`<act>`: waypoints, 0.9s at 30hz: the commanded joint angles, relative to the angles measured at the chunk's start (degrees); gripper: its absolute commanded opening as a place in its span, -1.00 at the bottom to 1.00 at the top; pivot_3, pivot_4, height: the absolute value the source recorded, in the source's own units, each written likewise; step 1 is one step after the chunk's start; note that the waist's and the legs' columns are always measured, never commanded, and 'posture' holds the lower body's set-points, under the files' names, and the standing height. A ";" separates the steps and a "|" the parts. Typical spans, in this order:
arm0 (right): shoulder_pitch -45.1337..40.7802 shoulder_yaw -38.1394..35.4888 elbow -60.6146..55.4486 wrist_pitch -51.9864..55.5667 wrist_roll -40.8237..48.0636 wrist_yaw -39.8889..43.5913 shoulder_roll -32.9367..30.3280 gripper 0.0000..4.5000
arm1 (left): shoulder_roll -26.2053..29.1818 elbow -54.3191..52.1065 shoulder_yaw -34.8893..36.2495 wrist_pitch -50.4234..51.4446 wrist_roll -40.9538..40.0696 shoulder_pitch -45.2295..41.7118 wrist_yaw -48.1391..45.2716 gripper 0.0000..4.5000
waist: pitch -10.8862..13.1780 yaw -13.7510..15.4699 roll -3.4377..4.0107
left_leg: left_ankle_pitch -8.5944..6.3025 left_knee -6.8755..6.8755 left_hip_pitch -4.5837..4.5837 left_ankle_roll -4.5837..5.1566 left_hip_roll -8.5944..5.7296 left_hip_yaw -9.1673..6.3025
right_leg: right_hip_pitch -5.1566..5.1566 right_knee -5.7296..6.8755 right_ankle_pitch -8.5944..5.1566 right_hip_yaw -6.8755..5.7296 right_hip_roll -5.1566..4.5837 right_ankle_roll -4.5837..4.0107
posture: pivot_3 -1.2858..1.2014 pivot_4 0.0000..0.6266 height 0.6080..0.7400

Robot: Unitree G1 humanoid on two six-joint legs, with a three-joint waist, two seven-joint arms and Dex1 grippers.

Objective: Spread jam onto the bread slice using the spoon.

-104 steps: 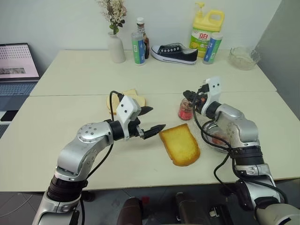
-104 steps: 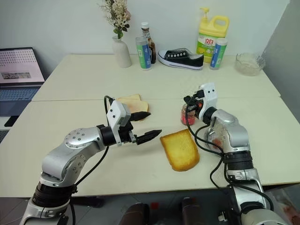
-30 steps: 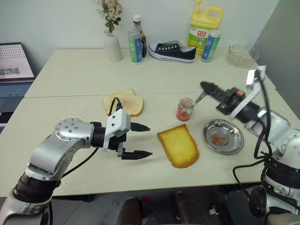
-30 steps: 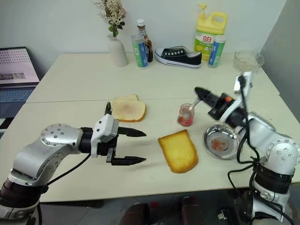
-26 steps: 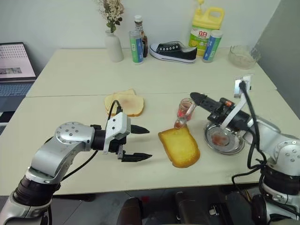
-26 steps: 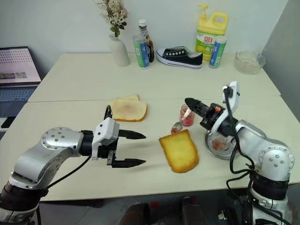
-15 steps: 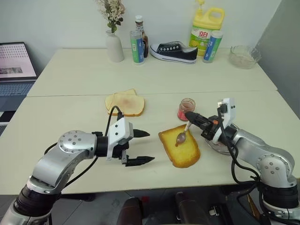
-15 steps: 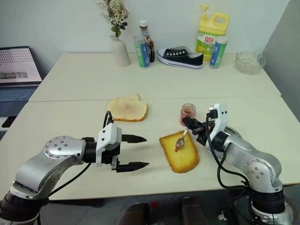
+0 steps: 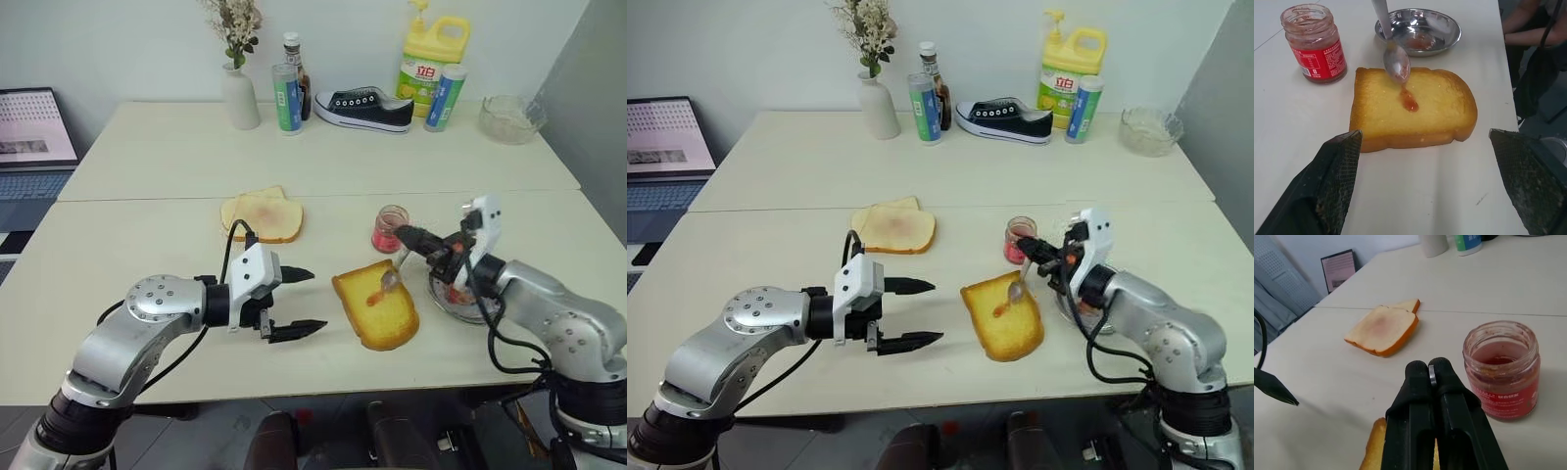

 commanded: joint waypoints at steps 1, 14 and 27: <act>-2.18 -3.69 2.06 3.21 8.67 -5.51 4.10 -0.99 | -0.52 -0.87 1.46 -0.60 -0.72 -0.94 0.69 0.92 | 0.00 -0.05 0.00 | 0.00 0.00 0.01 0.00 0.01 -0.01 | 0.00 0.01 0.00 0.00 0.01 0.00 | 0.03 -0.52 1.00; 4.97 -6.66 8.57 6.04 13.36 -11.24 7.02 -0.99 | -0.88 -2.53 1.39 0.35 -1.43 -0.46 1.82 0.92 | -0.01 0.05 -0.01 | 0.00 0.01 0.02 0.00 -0.03 0.03 | 0.03 0.02 0.00 0.03 -0.02 0.00 | 0.03 -0.52 1.00; 5.01 -9.86 7.14 7.07 29.14 -17.39 1.81 -0.99 | -1.76 -1.19 0.65 -0.69 -0.81 -0.96 2.06 0.92 | -0.03 -0.11 -0.04 | 0.00 0.02 0.07 0.00 -0.02 -0.01 | 0.07 0.05 0.01 0.01 0.01 0.00 | 0.03 -0.52 1.00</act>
